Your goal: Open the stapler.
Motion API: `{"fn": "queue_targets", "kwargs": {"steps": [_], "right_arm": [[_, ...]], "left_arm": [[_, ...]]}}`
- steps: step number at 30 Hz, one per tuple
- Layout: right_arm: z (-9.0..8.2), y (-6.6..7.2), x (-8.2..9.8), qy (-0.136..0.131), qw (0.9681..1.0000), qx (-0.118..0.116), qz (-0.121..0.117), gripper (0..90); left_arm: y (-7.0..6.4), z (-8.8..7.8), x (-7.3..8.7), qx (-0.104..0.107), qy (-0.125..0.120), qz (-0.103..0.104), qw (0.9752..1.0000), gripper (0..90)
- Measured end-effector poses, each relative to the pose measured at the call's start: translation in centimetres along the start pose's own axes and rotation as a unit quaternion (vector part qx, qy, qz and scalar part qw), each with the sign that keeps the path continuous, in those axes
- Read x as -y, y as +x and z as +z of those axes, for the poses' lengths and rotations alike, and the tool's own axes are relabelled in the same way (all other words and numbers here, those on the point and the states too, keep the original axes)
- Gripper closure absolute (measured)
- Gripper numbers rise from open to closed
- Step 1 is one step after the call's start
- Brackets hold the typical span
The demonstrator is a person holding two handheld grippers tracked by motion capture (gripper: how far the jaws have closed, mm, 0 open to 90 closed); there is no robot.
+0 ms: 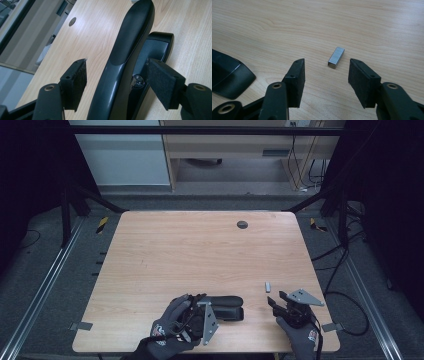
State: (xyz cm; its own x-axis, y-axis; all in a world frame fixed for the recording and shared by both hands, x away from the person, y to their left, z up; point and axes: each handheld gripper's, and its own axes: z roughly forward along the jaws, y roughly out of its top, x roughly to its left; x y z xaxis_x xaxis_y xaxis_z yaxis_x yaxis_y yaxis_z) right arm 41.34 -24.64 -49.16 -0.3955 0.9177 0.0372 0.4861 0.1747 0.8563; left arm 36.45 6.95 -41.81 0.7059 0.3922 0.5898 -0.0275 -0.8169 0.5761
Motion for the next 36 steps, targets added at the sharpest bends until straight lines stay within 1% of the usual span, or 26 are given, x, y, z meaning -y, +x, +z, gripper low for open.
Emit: {"fn": "queue_targets", "kwargs": {"steps": [3,5,7,11,12,15,16,17,20,22,24,26,29,34,36], "right_arm": [[0.0,0.1,0.0,0.002,1.0000,-0.001,0.002,47.7],[0.0,0.1,0.0,0.003,1.0000,-0.002,0.001,47.7],[0.0,0.1,0.0,0.003,1.0000,-0.002,0.001,47.7],[0.0,0.1,0.0,0.002,1.0000,-0.002,0.000,47.9],[0.0,0.1,0.0,0.002,1.0000,-0.003,0.000,48.0],[0.0,0.1,0.0,0.003,1.0000,-0.004,0.002,48.1],[0.0,0.1,0.0,0.003,1.0000,-0.004,0.002,48.2],[0.0,0.1,0.0,0.001,1.0000,-0.002,-0.001,48.2],[0.0,0.2,0.0,0.002,1.0000,-0.004,0.004,48.3],[0.0,0.2,0.0,0.003,1.0000,-0.004,0.002,48.4],[0.1,0.2,0.0,0.002,1.0000,-0.003,0.000,48.5],[0.1,0.2,0.0,0.002,1.0000,-0.006,0.000,48.6],[0.0,0.2,0.0,-0.001,1.0000,-0.005,0.001,49.3],[0.0,0.4,0.0,-0.001,0.9999,-0.011,0.003,52.4],[0.0,0.5,0.0,0.001,0.9999,-0.016,0.004,53.8]], "left_arm": [[-0.2,0.1,-0.2,-0.004,0.006,0.009,0.9999,32.8],[-0.4,0.3,-0.3,-0.004,0.004,0.010,0.9999,32.9],[-0.5,0.3,-0.4,-0.005,0.008,0.017,0.9998,33.0],[-0.7,0.6,-0.5,-0.008,0.004,0.017,0.9998,33.0],[-0.7,0.6,-0.6,-0.008,0.007,0.022,0.9997,33.0],[-0.9,0.8,-0.7,-0.010,0.006,0.023,0.9997,33.0],[-0.9,0.8,-0.8,-0.011,0.009,0.028,0.9995,33.0],[-1.0,0.8,-0.8,-0.013,0.009,0.029,0.9995,33.0],[-1.2,1.0,-0.9,-0.016,0.006,0.028,0.9994,32.9],[-1.2,1.0,-1.1,-0.022,0.013,0.041,0.9988,32.9],[-1.4,1.2,-1.1,-0.025,0.007,0.037,0.9990,33.0],[-1.4,1.2,-1.2,-0.032,0.014,0.046,0.9983,33.1],[-1.4,1.4,-1.3,-0.031,0.015,0.047,0.9983,33.1],[-1.6,1.8,-1.4,-0.034,0.019,0.056,0.9977,33.0],[-1.7,2.0,-1.4,-0.033,0.016,0.051,0.9980,32.9]]}}
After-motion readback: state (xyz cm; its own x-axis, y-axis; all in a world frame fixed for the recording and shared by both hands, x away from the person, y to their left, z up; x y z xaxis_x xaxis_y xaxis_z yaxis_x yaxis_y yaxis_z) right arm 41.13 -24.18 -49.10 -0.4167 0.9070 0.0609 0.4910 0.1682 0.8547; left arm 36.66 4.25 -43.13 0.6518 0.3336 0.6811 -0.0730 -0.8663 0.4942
